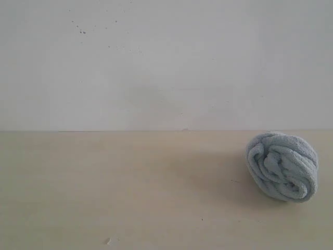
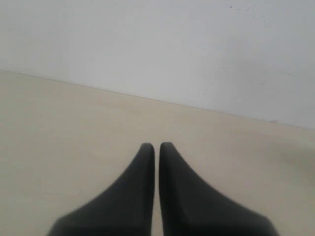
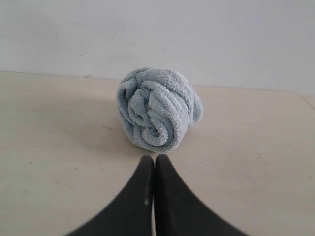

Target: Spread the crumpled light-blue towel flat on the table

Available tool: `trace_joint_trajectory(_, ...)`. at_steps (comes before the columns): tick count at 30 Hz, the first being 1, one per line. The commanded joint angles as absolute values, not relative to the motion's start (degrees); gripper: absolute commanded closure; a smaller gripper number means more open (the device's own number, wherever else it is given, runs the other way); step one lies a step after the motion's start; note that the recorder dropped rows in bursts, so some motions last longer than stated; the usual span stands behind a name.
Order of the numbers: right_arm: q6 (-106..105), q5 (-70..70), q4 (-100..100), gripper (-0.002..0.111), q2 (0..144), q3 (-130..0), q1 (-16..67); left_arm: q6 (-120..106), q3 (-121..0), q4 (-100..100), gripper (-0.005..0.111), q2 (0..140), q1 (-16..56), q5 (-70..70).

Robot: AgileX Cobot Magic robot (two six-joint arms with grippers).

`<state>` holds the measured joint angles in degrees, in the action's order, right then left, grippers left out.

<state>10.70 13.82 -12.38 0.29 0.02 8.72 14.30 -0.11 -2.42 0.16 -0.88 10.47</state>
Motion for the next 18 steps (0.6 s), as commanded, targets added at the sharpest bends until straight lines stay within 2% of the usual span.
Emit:
trace_joint_trajectory(1, 10.53, 13.7, -12.29, 0.109, 0.0, 0.0, 8.53, 14.54, 0.0, -2.4, 0.103, 0.0, -1.08, 10.1)
trace_joint_trajectory(12, 10.53, 12.82, -12.29, 0.109, 0.0, 0.0, 8.53, 14.54, 0.0, -2.4, 0.103, 0.0, -1.08, 10.1)
trace_joint_trajectory(18, 22.21, 2.11, -3.41, 0.109, 0.0, 0.0, 8.53, 14.54, 0.0, -2.4, 0.103, 0.0, -1.08, 10.1)
